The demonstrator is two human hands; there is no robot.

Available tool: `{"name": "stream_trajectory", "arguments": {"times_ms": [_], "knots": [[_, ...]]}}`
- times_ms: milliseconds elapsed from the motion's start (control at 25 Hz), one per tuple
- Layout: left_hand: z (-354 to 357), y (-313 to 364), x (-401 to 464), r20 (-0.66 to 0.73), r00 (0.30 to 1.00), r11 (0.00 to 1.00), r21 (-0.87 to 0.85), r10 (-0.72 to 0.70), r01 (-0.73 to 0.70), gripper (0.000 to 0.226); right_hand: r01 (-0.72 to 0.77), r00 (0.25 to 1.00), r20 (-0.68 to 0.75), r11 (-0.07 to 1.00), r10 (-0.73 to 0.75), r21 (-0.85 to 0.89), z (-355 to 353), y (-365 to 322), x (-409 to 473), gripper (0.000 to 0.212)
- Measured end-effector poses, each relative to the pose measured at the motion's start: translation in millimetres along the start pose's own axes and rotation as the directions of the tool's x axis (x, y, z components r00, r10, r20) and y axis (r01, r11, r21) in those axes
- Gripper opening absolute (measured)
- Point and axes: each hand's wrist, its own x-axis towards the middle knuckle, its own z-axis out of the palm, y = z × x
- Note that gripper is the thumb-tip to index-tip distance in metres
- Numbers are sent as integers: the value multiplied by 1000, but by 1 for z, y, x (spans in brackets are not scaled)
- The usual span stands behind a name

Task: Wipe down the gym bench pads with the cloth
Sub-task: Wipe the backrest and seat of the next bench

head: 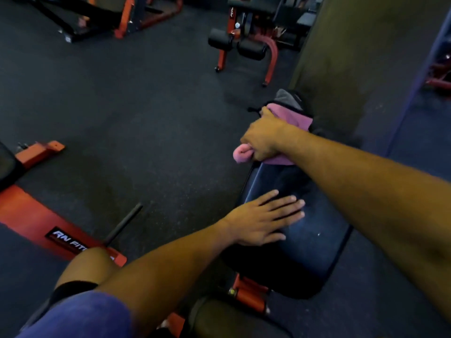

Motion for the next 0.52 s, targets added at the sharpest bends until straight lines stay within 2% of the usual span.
{"name": "stream_trajectory", "arguments": {"times_ms": [80,120,240,320,400,520], "knots": [[6,-11,5,-32,999,1000,-21,0,0,69,-62,998,19,997,61,43,13,-13,5,21],[11,-9,2,-67,998,999,-54,-3,-1,68,-35,999,32,997,33,68,16,-28,9,21],[20,-3,-3,-163,986,996,-84,-28,14,51,186,966,155,972,-208,143,23,-81,18,23],[20,-6,-2,-167,985,995,-92,-50,35,58,265,943,169,955,-286,134,24,-80,20,25],[19,-10,-1,-104,994,999,-52,-16,11,71,222,965,116,968,-236,120,21,-45,23,29],[16,-12,0,-17,1000,1000,-6,7,-8,74,92,989,103,990,-103,106,11,-3,25,24]]}}
